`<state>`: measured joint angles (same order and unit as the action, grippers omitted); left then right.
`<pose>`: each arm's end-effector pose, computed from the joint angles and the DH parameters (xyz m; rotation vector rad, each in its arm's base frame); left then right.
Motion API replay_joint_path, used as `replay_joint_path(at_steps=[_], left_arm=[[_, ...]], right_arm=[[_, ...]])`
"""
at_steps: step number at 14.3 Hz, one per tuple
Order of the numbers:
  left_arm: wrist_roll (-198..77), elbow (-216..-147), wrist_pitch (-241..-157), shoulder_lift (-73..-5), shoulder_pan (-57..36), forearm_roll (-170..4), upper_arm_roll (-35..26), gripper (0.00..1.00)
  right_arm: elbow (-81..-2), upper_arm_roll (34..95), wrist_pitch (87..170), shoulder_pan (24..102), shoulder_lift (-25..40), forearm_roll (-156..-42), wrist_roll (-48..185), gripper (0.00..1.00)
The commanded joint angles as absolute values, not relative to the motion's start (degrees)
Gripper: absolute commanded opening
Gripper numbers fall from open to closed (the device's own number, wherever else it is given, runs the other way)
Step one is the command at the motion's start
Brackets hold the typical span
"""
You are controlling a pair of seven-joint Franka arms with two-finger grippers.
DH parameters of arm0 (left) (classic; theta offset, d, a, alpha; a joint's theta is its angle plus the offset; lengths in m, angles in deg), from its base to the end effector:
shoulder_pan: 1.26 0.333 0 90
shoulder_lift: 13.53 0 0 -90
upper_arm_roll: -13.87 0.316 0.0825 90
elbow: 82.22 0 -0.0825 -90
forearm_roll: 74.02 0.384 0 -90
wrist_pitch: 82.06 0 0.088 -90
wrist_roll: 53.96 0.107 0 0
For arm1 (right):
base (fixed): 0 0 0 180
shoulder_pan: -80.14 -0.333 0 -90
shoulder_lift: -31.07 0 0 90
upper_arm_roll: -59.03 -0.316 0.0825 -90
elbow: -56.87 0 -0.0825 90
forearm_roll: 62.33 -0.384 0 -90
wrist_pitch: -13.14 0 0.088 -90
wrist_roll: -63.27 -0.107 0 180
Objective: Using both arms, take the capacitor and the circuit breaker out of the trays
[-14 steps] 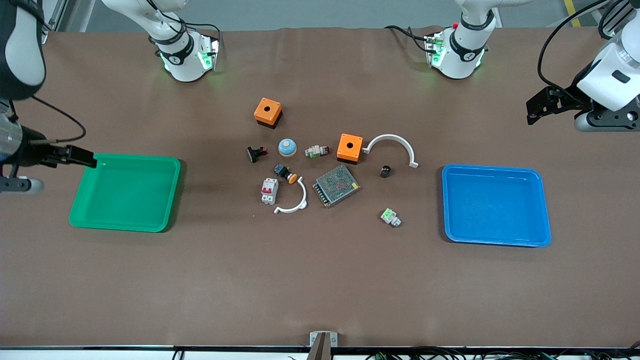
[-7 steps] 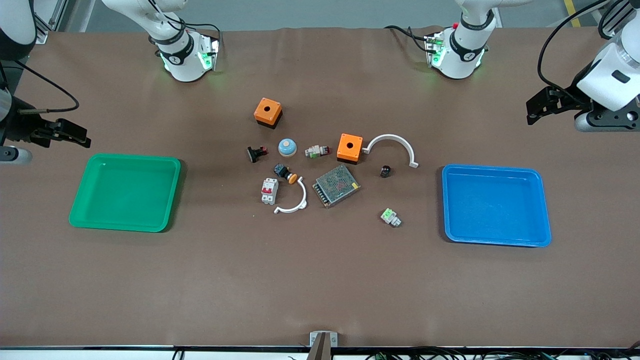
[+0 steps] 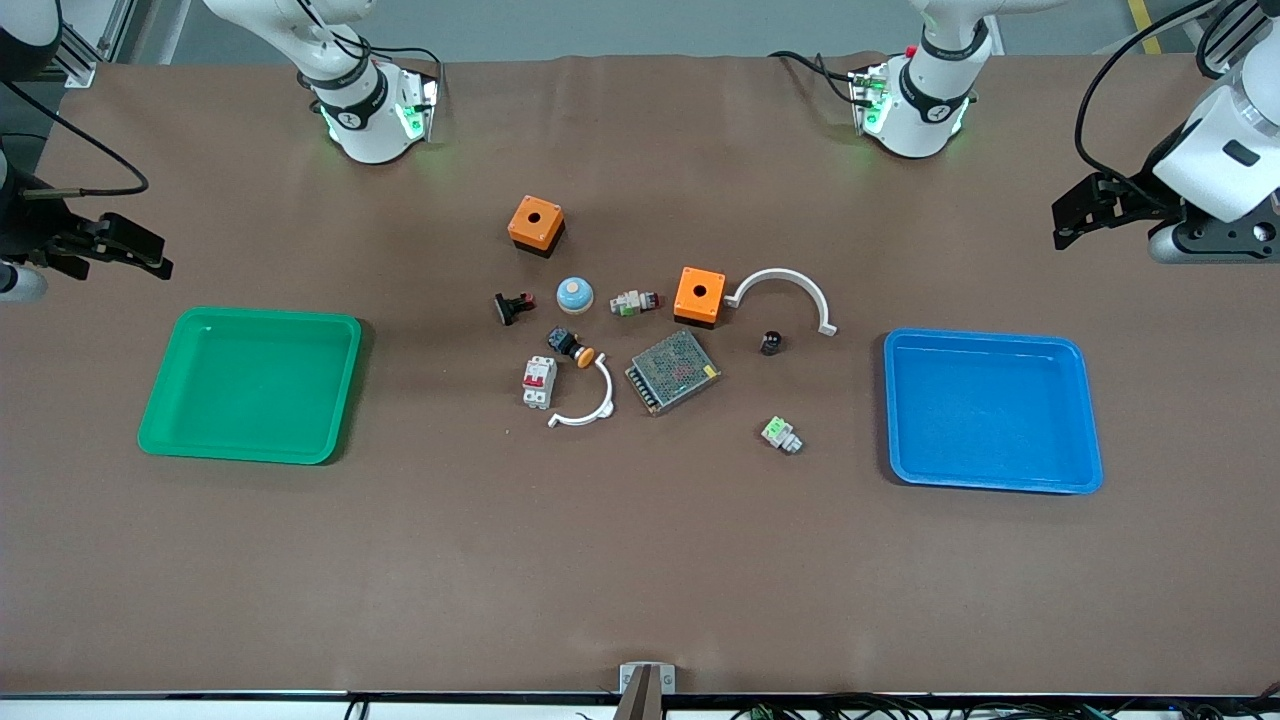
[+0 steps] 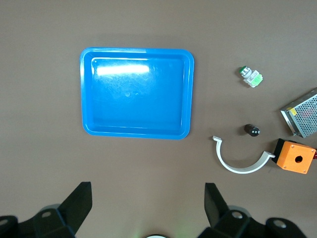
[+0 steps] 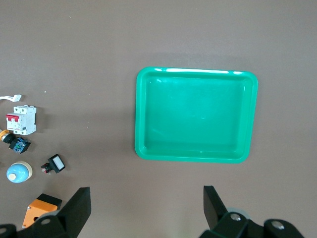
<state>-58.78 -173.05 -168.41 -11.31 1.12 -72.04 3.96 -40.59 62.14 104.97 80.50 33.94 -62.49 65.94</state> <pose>0.5316 -0.0683 0.6331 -3.0951 0.0705 0.0547 0.5377 -0.0330 0.5931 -3.1325 0.0219 0.0750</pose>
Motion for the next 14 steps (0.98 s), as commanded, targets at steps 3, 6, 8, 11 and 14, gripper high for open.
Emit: replay_joint_path(at_steps=[3, 6, 8, 11, 14], left_arm=[[-58.7, -173.8, -168.5, -10.1, 1.2, -73.3, 3.9, 1.0], [-58.7, -173.8, -168.5, -10.0, 1.2, -73.3, 3.9, 1.0], [-58.7, -173.8, -168.5, -10.0, 1.2, -73.3, 3.9, 1.0], [-58.7, -173.8, -168.5, -10.1, 1.2, -73.3, 3.9, 1.0], [-58.6, -173.4, -168.7, -10.5, 1.2, -73.2, 3.9, 1.0]], right_arm=[[-42.8, 61.5, 106.7, 81.5, 35.6, -63.1, 67.6, 1.0], [-42.8, 61.6, 106.8, 81.6, 35.7, -63.7, 67.8, 1.0], [-42.8, 61.6, 106.8, 81.7, 35.7, -63.9, 67.8, 1.0], [-42.9, 61.6, 106.8, 81.7, 35.9, -63.9, 68.0, 1.0], [-42.9, 61.6, 107.1, 81.7, 35.9, -64.0, 68.2, 1.0]])
